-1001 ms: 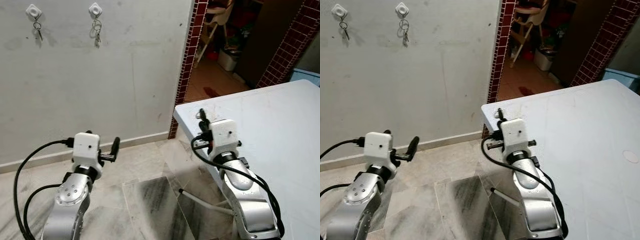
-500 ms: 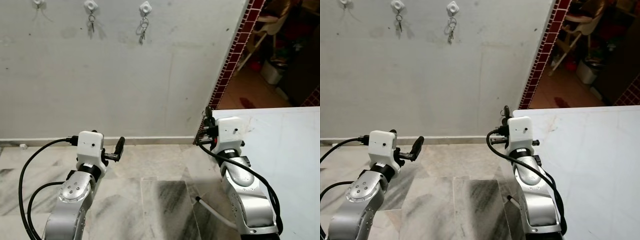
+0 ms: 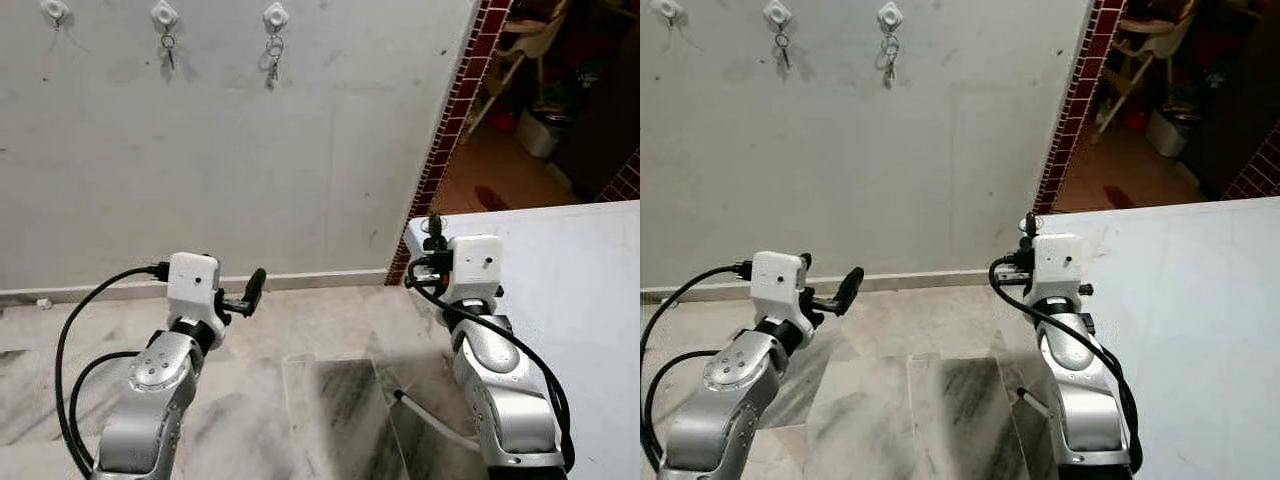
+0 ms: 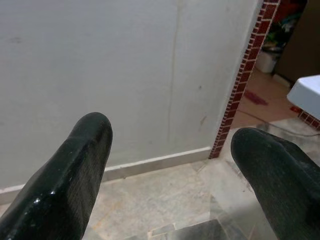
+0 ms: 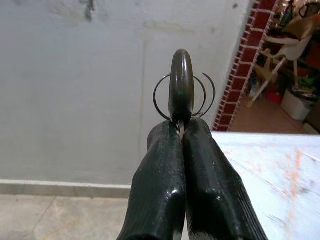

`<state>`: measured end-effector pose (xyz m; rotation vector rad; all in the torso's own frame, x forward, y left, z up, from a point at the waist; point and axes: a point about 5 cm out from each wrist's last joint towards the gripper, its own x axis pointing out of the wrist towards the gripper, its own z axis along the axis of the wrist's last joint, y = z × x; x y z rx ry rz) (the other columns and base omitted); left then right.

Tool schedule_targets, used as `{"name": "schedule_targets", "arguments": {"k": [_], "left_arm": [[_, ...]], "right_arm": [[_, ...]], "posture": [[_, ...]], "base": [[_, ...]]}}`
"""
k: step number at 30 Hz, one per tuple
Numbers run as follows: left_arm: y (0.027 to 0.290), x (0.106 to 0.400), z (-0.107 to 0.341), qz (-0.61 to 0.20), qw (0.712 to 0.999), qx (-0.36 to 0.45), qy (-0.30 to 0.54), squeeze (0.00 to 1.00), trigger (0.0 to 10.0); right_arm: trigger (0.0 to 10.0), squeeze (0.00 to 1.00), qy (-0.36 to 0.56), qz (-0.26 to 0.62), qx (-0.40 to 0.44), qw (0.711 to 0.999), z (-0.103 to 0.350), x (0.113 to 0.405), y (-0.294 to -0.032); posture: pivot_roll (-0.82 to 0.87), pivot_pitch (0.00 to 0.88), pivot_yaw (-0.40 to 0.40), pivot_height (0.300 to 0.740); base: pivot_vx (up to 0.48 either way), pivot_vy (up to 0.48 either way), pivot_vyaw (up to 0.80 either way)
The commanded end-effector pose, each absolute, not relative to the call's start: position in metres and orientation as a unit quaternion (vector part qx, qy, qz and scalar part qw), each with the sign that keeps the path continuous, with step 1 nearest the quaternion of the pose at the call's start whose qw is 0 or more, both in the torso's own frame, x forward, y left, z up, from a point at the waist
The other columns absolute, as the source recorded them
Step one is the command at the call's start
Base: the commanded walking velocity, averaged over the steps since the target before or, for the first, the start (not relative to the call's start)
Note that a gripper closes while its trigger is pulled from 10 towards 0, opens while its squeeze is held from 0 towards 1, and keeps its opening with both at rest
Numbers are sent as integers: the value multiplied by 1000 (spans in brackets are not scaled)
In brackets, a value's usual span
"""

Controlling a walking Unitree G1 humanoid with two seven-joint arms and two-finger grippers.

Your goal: Hang keys on a hook

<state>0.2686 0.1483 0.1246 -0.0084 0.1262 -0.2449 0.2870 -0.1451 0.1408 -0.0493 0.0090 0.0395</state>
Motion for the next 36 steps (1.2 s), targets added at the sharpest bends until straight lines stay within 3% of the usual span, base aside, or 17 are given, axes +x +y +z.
{"name": "schedule_targets", "arguments": {"k": [1, 32, 36], "left_arm": [[152, 269, 125, -122, 990, -1, 68, 0, 10000], [151, 283, 129, -118, 991, 2, 68, 0, 10000], [147, 284, 134, -126, 991, -1, 52, 0, 10000]], "right_arm": [[10000, 0, 5, 26, -18, 999, 141, 288, -142], [10000, 0, -5, 24, -16, 1000, 146, 296, -142], [10000, 0, -9, 22, -18, 1000, 148, 298, -145]], "posture": [[131, 0, -63, 740], [143, 0, -60, 740], [139, 0, -59, 740]], "base": [[0, 480, 0], [0, 480, 0], [0, 0, 0]]}}
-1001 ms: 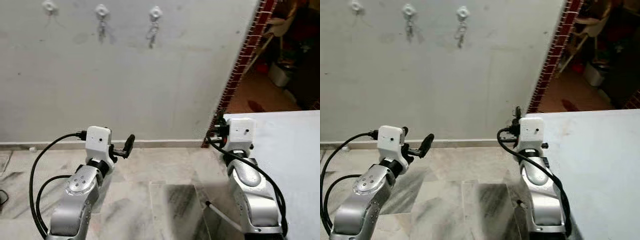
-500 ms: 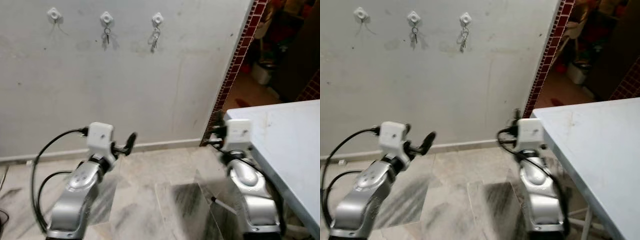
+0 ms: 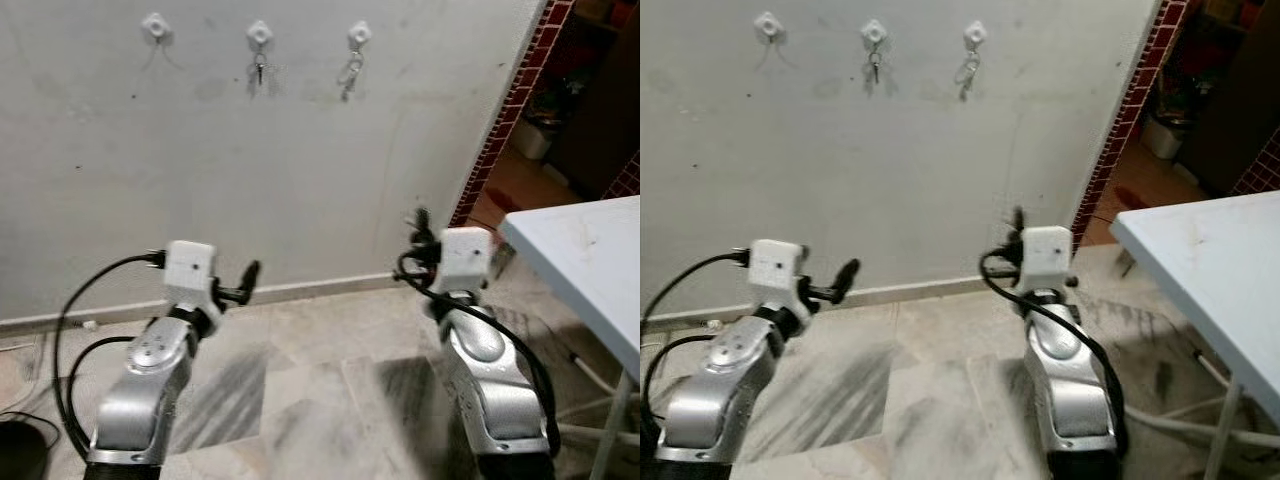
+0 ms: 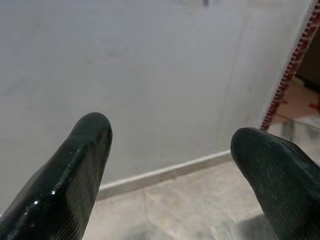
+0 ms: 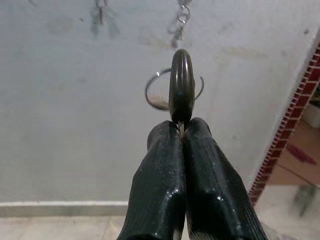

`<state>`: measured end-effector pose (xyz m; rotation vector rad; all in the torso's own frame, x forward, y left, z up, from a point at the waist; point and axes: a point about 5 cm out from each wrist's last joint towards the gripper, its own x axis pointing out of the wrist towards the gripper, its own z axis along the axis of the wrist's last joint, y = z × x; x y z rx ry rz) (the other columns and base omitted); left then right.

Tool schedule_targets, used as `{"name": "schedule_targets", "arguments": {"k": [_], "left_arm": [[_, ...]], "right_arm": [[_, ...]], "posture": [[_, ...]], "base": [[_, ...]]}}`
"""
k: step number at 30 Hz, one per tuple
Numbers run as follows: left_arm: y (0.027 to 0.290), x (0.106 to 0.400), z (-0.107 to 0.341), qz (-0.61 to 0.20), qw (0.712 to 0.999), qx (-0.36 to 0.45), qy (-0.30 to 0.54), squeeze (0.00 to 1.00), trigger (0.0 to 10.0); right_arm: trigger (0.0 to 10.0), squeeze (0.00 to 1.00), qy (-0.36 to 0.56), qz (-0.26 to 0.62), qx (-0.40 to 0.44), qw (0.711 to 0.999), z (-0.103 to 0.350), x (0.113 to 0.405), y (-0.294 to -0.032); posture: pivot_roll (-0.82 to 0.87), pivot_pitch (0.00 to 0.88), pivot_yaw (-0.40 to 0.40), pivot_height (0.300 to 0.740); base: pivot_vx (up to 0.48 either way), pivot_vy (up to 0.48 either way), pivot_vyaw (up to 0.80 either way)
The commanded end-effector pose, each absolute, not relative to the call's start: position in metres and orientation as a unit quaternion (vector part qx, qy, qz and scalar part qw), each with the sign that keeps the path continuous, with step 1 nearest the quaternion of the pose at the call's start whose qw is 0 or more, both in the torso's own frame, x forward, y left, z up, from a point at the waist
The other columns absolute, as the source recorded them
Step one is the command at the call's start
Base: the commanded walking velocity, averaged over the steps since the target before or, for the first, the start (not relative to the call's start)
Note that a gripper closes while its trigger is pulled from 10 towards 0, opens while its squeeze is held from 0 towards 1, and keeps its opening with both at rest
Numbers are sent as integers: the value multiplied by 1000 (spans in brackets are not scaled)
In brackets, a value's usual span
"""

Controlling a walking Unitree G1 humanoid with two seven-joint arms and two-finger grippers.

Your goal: Hang keys on a hook

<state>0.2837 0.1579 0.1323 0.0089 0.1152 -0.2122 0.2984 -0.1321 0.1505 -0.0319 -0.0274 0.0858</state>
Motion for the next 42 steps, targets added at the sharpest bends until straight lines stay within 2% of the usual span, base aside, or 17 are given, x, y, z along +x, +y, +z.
{"name": "schedule_targets", "arguments": {"k": [1, 5, 17, 23, 42], "left_arm": [[147, 285, 133, -126, 991, 0, 53, 0, 10000], [145, 286, 134, -129, 990, -7, 55, 0, 10000], [143, 289, 134, -137, 989, -19, 52, 0, 10000], [143, 289, 134, -138, 989, -22, 52, 0, 10000], [139, 287, 133, -154, 986, -27, 55, 0, 10000]], "right_arm": [[10000, 0, -9, 22, -18, 1000, 148, 298, -145], [10000, 0, -19, 38, -20, 999, 151, 297, -141], [10000, 0, -21, 36, -21, 999, 151, 299, -139], [10000, 0, -22, 35, -18, 999, 152, 300, -139], [10000, 0, -15, 52, -18, 998, 147, 299, -134]], "posture": [[136, 0, -58, 740], [133, 0, -57, 740], [132, 0, -58, 740], [133, 0, -59, 740], [136, 0, -56, 740]], "base": [[0, 0, 0], [0, 0, 0], [0, 0, 697], [0, 0, 0], [311, 0, 0]]}}
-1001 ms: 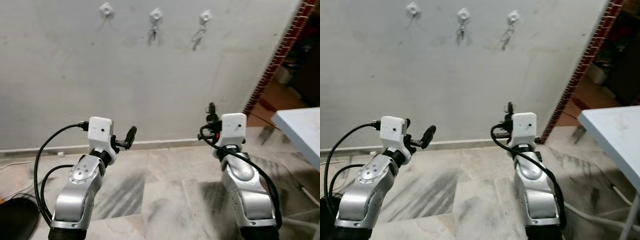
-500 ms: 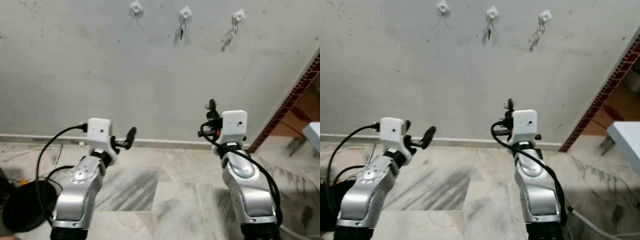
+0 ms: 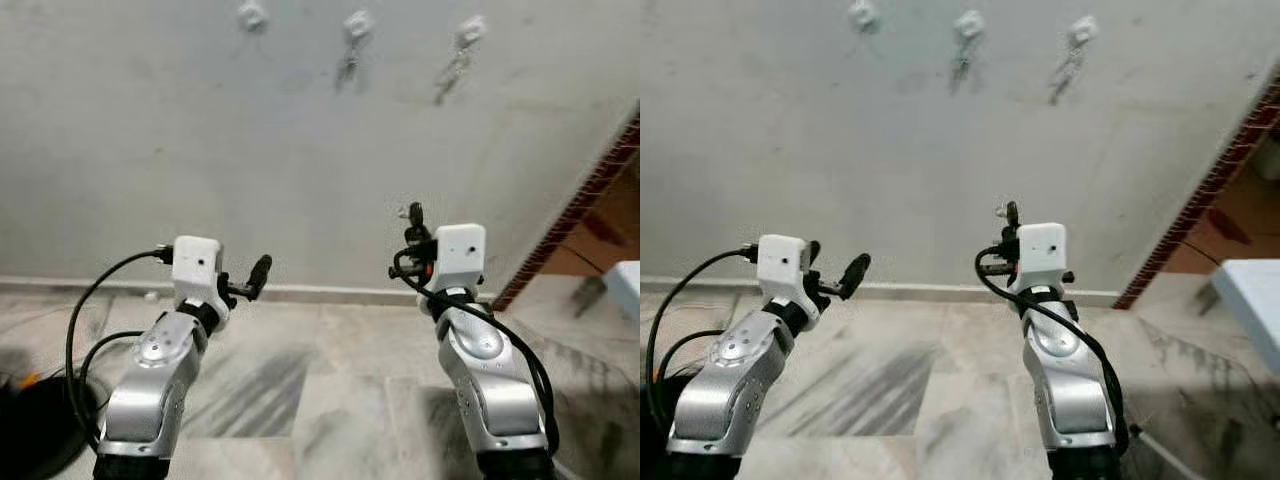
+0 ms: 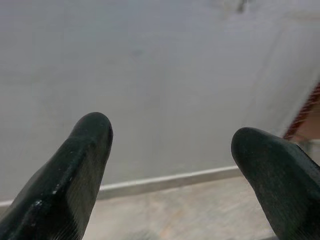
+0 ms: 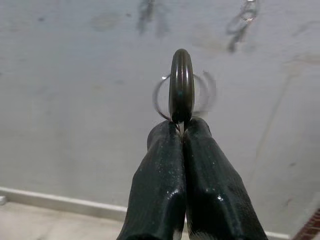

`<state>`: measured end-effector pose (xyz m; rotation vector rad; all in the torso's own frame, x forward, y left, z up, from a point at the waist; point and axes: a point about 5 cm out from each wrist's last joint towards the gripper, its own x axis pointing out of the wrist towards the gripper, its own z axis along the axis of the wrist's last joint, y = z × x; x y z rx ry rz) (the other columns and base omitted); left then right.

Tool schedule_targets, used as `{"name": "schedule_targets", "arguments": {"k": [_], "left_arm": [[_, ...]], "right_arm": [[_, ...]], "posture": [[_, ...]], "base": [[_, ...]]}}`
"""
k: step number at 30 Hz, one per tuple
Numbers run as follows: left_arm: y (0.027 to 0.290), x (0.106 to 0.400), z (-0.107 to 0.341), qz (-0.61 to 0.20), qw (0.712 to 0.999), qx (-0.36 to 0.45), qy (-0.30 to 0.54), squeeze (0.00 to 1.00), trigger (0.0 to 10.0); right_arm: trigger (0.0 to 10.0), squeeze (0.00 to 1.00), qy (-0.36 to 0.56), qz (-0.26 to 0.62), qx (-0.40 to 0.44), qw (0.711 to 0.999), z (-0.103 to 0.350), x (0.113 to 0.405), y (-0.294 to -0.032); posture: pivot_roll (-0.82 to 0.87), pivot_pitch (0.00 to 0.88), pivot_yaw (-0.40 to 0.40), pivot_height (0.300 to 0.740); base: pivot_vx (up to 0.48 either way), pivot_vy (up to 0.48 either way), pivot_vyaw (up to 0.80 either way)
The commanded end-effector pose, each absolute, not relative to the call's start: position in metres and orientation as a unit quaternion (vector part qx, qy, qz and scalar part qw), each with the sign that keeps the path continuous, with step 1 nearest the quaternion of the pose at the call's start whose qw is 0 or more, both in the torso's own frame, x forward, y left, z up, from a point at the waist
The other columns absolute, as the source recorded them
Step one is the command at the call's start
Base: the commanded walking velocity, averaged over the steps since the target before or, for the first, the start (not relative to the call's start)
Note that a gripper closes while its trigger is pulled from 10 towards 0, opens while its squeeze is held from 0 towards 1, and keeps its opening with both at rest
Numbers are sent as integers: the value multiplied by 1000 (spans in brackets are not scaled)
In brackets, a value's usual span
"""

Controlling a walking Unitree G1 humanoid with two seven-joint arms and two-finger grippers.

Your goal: Hang keys on a hook

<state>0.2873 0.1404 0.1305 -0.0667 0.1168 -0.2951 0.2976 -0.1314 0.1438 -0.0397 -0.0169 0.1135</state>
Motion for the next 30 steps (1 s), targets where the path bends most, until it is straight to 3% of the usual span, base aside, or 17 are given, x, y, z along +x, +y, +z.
{"name": "schedule_targets", "arguments": {"k": [1, 11, 15, 20, 30], "left_arm": [[139, 287, 133, -154, 986, -27, 55, 0, 10000], [139, 286, 131, -153, 986, -28, 57, 0, 10000], [138, 285, 131, -153, 986, -28, 58, 0, 10000], [139, 285, 129, -149, 986, -35, 64, 0, 10000], [138, 285, 129, -150, 986, -35, 65, 0, 10000]], "right_arm": [[10000, 0, -15, 52, -18, 998, 147, 299, -134], [10000, 0, -15, 65, -24, 997, 146, 299, -130], [10000, 0, -15, 66, -25, 997, 146, 298, -130], [10000, 0, -14, 66, -22, 997, 145, 298, -130], [10000, 0, -11, 64, -20, 998, 143, 298, -131]], "posture": [[136, 0, -56, 740], [138, 0, -61, 740], [138, 0, -61, 740], [137, 0, -62, 740], [137, 0, -61, 740]], "base": [[341, 0, 0], [350, 0, 0], [348, 0, 581], [258, 302, 571], [0, 449, 0]]}}
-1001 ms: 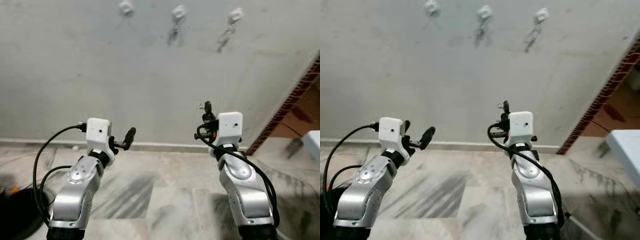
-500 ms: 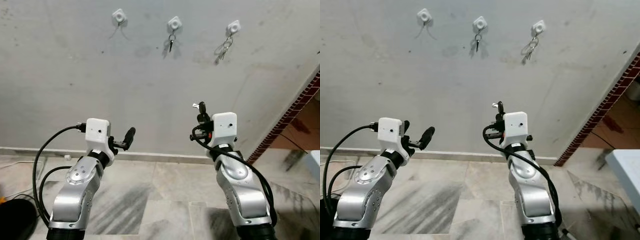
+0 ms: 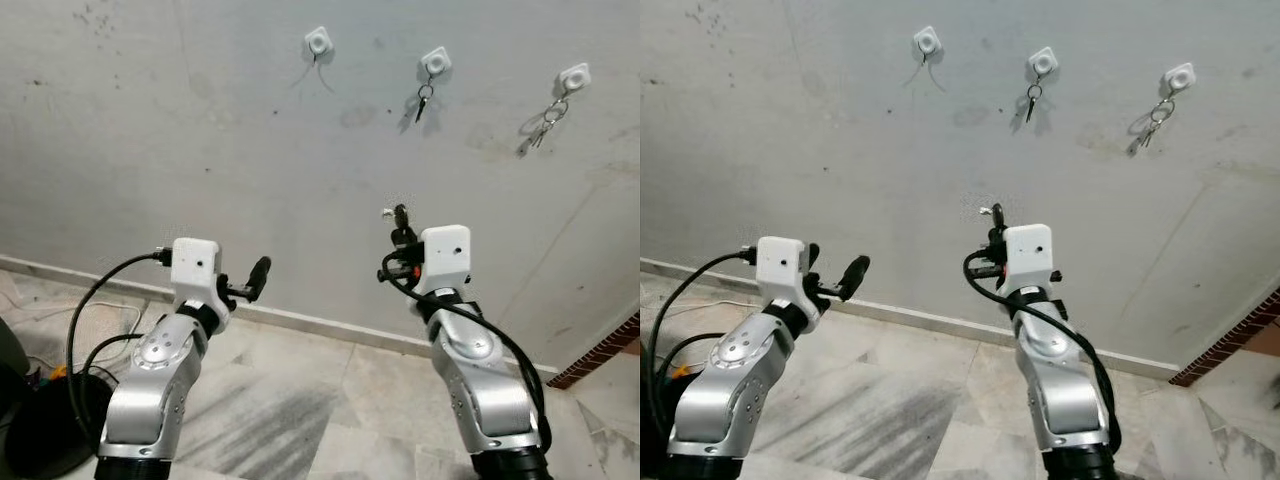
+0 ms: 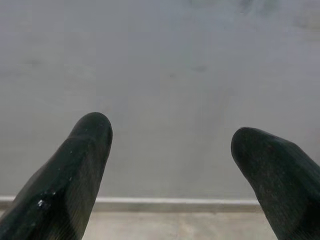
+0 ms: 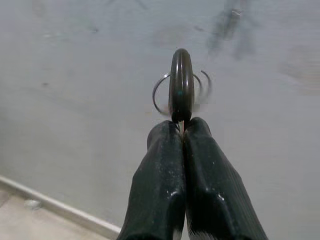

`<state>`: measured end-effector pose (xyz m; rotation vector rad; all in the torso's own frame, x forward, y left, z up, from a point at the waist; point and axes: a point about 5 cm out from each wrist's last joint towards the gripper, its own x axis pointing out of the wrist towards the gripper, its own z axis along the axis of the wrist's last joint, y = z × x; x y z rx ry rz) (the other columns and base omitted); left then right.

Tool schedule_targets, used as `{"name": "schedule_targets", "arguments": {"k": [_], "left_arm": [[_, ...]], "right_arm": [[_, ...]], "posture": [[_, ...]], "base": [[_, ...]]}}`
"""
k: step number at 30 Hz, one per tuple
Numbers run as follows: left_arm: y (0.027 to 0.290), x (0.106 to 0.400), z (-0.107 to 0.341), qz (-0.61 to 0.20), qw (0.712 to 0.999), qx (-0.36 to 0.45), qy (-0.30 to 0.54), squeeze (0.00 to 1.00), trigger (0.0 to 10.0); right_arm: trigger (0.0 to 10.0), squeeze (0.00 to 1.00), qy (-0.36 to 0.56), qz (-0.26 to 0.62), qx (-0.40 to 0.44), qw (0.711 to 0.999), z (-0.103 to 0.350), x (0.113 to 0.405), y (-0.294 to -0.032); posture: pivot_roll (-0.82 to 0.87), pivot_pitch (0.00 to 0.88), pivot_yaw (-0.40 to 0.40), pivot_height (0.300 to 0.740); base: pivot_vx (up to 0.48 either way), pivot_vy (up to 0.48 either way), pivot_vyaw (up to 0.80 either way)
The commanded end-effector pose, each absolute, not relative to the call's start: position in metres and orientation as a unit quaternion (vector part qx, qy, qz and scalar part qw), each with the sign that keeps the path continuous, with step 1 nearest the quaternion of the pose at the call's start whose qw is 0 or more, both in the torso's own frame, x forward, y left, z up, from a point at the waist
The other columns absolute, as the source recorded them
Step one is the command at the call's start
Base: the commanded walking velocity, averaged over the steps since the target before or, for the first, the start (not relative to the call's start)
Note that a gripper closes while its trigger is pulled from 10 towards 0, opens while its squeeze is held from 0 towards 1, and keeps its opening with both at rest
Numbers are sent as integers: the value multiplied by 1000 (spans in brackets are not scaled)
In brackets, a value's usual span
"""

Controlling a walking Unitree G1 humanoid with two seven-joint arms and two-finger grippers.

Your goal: Hang keys on a hook

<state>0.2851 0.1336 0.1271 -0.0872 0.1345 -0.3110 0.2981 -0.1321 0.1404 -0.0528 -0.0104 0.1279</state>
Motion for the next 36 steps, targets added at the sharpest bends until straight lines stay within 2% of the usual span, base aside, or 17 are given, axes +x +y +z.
{"name": "schedule_targets", "arguments": {"k": [1, 15, 20, 36], "left_arm": [[138, 285, 129, -151, 986, -34, 65, 0, 10000], [138, 287, 130, -152, 986, -26, 62, 0, 10000], [137, 289, 131, -153, 986, -25, 60, 0, 10000], [137, 291, 131, -155, 986, -22, 60, 0, 10000]], "right_arm": [[10000, 0, -11, 63, -20, 998, 143, 299, -131], [10000, 0, -12, 61, -20, 998, 144, 300, -132], [10000, 0, -14, 59, -21, 998, 144, 301, -133], [10000, 0, -17, 52, -23, 998, 145, 302, -136]], "posture": [[137, 0, -60, 740], [137, 0, -59, 740], [137, 0, -58, 740], [137, 0, -55, 740]], "base": [[0, 476, 0], [0, 463, 0], [323, 348, 0], [472, 0, 0]]}}
